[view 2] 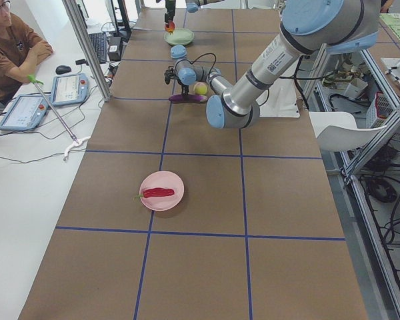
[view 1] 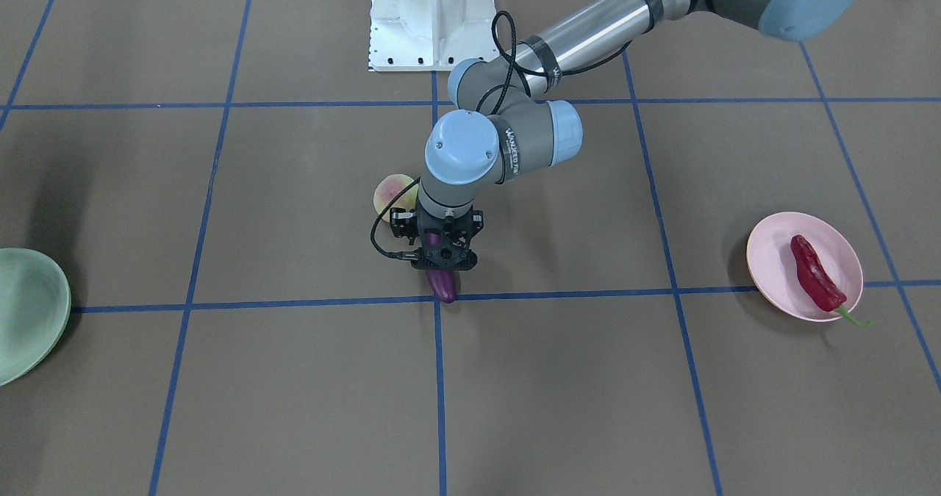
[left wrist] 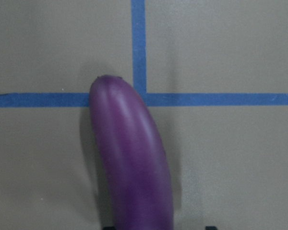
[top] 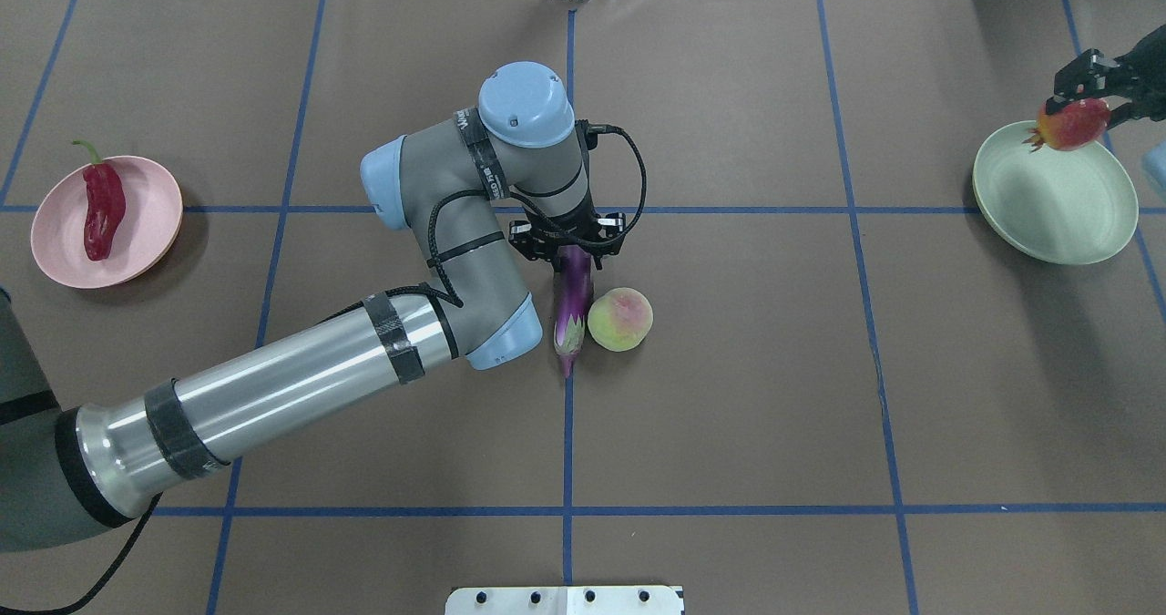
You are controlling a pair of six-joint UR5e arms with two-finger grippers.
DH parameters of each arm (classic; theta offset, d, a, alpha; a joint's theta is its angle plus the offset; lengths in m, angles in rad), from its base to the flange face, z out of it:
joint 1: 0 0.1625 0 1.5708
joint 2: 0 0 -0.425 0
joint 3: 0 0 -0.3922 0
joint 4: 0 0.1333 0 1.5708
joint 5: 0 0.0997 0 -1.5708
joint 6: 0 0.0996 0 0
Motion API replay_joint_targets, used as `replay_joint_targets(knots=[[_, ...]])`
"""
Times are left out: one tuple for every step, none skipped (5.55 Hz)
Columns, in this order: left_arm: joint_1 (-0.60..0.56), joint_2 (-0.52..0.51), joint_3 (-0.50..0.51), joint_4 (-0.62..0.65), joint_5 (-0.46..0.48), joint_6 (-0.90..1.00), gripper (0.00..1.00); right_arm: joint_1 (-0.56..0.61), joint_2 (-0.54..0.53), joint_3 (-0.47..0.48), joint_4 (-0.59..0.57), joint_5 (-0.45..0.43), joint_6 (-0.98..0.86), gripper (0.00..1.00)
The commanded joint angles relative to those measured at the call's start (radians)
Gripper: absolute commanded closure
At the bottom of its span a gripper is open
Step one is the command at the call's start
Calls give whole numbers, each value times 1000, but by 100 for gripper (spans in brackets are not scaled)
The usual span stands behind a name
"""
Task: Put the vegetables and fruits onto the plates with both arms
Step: 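Set the red fruit on the green plate while the left gripper carries the eggplant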
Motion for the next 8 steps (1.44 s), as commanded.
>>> replay_joint_targets(knots=[[-73,15,-102,6,-4,-10,100,16,-85,-2,5,31,-109,100],[-135,150,-236,12,-21,-1,100,14,-93,1,5,35,-115,1],[-200,317,-384,14,-31,43,100,14,-93,16,8,42,-105,0],[-266,469,-465,14,-56,171,100,-13,-78,82,0,40,-80,0],[-348,650,-526,12,-82,341,100,-72,-56,164,5,40,68,0],[-388,759,-532,11,-81,436,100,-149,-33,244,8,34,282,0],[-420,791,-513,14,-79,439,100,-213,0,284,8,11,407,0],[-468,800,-456,15,-81,450,100,-282,20,329,8,-32,527,0]])
